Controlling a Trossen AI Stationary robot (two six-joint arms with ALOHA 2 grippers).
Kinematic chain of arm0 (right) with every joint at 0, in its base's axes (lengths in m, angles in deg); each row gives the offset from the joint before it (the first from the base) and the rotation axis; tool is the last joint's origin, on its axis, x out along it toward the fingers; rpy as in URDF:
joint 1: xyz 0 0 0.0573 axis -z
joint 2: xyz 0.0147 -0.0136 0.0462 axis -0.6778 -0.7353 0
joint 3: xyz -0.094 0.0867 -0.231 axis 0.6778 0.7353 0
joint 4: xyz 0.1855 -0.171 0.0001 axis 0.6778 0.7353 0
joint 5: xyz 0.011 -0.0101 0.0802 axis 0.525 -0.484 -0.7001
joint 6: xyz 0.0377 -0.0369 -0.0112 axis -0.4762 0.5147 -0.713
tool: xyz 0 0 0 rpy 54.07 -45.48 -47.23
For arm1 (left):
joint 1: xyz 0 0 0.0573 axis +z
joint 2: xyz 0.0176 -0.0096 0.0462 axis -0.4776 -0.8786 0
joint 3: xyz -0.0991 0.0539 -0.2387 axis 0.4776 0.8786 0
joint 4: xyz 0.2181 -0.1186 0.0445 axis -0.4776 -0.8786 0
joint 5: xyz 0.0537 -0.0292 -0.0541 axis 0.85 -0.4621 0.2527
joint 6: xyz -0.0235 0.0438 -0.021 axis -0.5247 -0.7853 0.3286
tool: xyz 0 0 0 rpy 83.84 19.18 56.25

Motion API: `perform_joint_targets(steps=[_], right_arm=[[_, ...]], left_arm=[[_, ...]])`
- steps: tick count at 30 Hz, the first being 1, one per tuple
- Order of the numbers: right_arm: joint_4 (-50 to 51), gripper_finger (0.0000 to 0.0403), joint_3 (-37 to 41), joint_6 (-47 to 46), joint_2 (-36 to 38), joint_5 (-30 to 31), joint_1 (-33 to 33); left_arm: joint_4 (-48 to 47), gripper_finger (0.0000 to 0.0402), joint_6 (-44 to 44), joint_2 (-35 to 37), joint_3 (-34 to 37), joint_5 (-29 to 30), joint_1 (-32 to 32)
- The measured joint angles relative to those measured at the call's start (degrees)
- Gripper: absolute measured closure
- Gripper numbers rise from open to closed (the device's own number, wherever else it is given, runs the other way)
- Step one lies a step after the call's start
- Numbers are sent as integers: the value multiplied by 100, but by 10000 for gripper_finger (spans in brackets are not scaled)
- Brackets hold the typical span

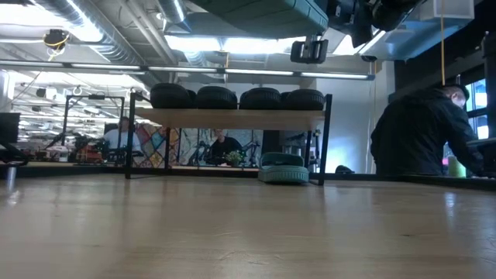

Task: Pick and place slides into the shelf
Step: Put the green slide under the shelf

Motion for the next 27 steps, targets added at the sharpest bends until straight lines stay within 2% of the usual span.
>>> perform_joint_targets(steps=[9,14,19,24,27], right_arm=[[-189,280,0,133,0,-23,-37],[-393,210,0,43,0,-86,-39],[-499,143,7,612,81,-107,-39],[-376,116,9,1373,581,169,98],[2,115,-20,1618,1051,174,217]], left_arm=[[-5,337,457,0,0,18,0],[-13,337,492,2,0,33,-5],[-86,338,1195,26,0,-107,3],[-358,338,1442,42,-7,78,14],[-613,338,1556,42,3,-107,88]])
